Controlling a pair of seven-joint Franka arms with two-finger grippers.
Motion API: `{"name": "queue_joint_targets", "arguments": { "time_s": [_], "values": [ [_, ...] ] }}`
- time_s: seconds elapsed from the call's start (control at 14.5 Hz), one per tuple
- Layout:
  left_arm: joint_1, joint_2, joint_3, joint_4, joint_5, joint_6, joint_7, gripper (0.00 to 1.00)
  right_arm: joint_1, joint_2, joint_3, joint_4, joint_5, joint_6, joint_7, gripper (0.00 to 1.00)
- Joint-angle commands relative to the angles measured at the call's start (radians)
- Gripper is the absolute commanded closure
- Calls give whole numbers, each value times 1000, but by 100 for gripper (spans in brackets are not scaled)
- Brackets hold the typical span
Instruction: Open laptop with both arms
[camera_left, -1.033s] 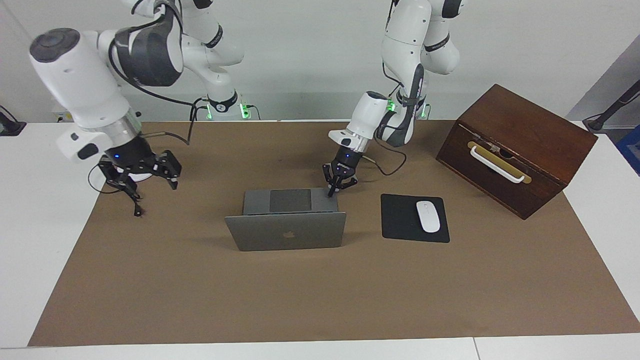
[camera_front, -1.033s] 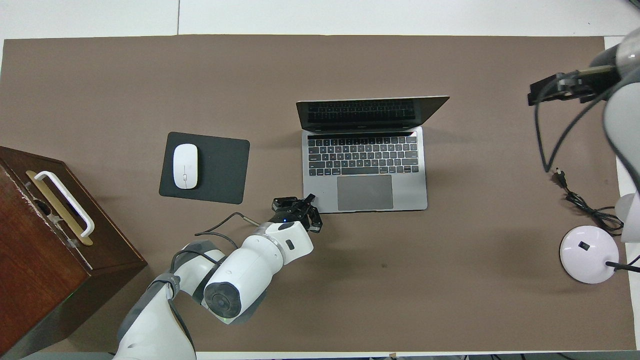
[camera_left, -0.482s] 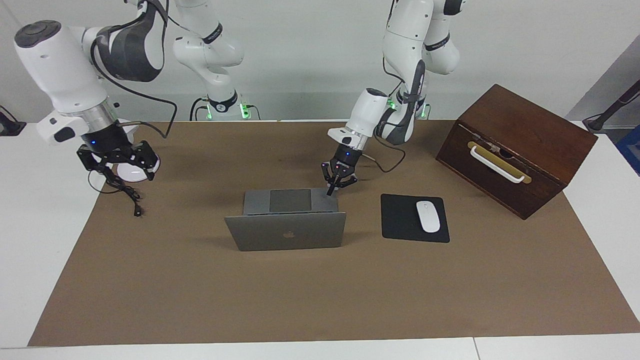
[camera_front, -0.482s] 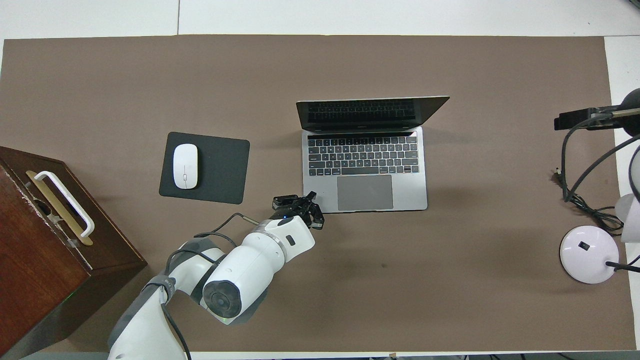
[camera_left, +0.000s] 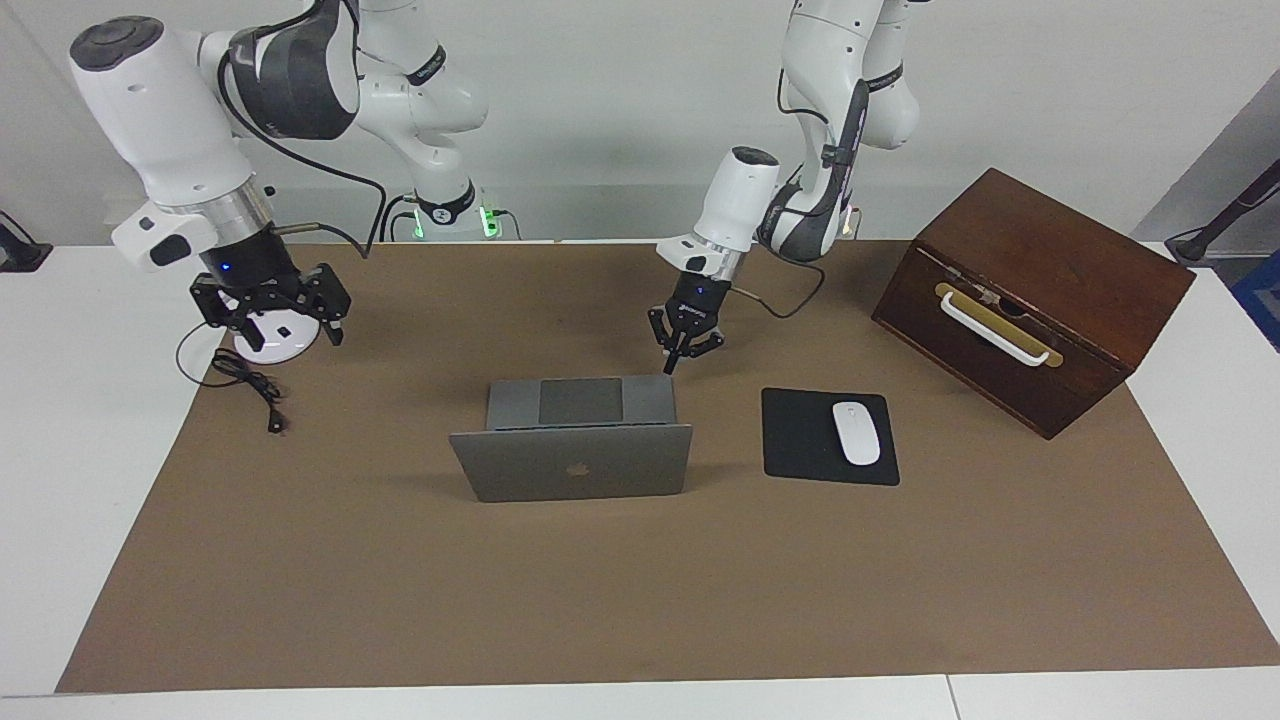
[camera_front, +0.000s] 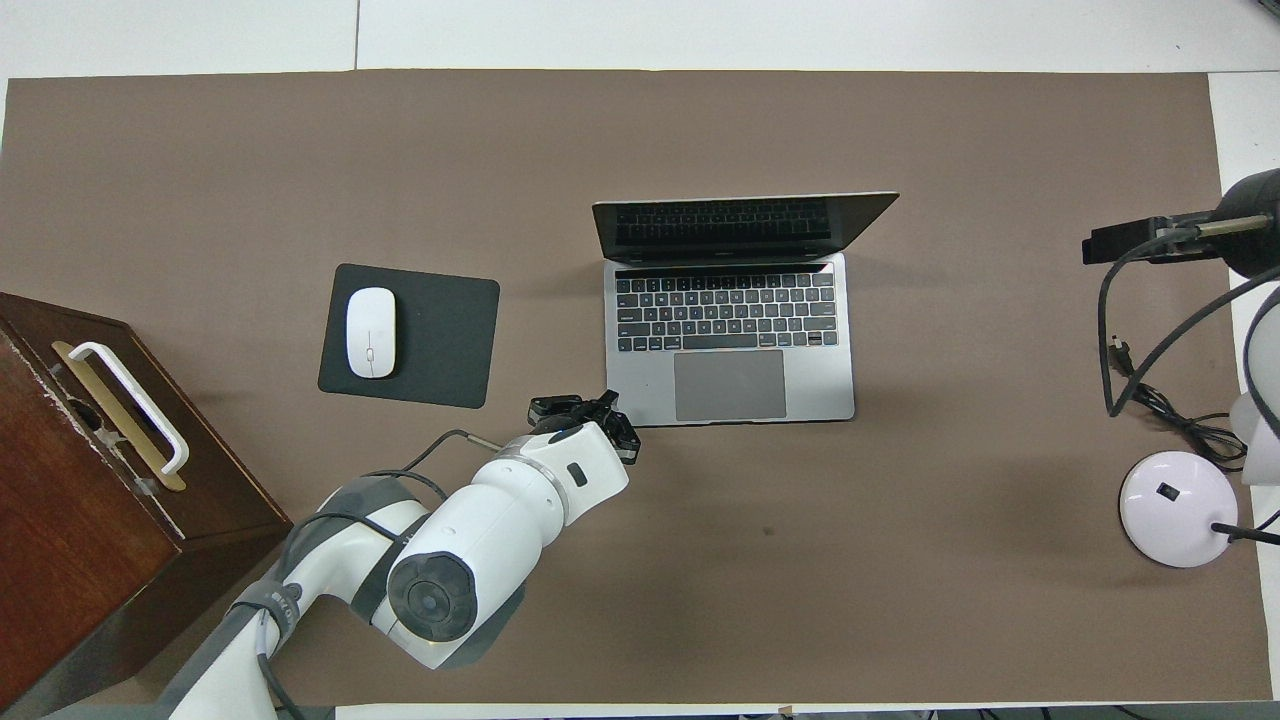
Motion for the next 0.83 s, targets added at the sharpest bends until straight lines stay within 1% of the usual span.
{"name": "queue_joint_targets", "arguments": {
  "time_s": [0.0, 0.14, 0.34, 0.41, 0.55, 0.76],
  "values": [
    [20, -87, -3, 8, 10, -157, -15, 100, -13, 2, 4, 30, -22, -43, 10, 0],
    [26, -119, -3, 47, 7, -298, -15, 100, -8, 3, 7, 46, -39, -79, 13, 0],
    [31, -156, 12, 167, 6, -588, -6, 100, -3, 0, 7, 48, -41, -81, 24, 0],
    [53, -162, 11, 201, 6, -653, -5, 100, -5, 0, 7, 48, -41, -81, 24, 0],
    [69, -181, 12, 239, 6, -730, -3, 100, -8, 0, 7, 48, -41, -81, 24, 0],
    [121, -211, 14, 274, 6, -820, 43, 100, -10, 0, 7, 47, -42, -81, 24, 0]
  ]
}}
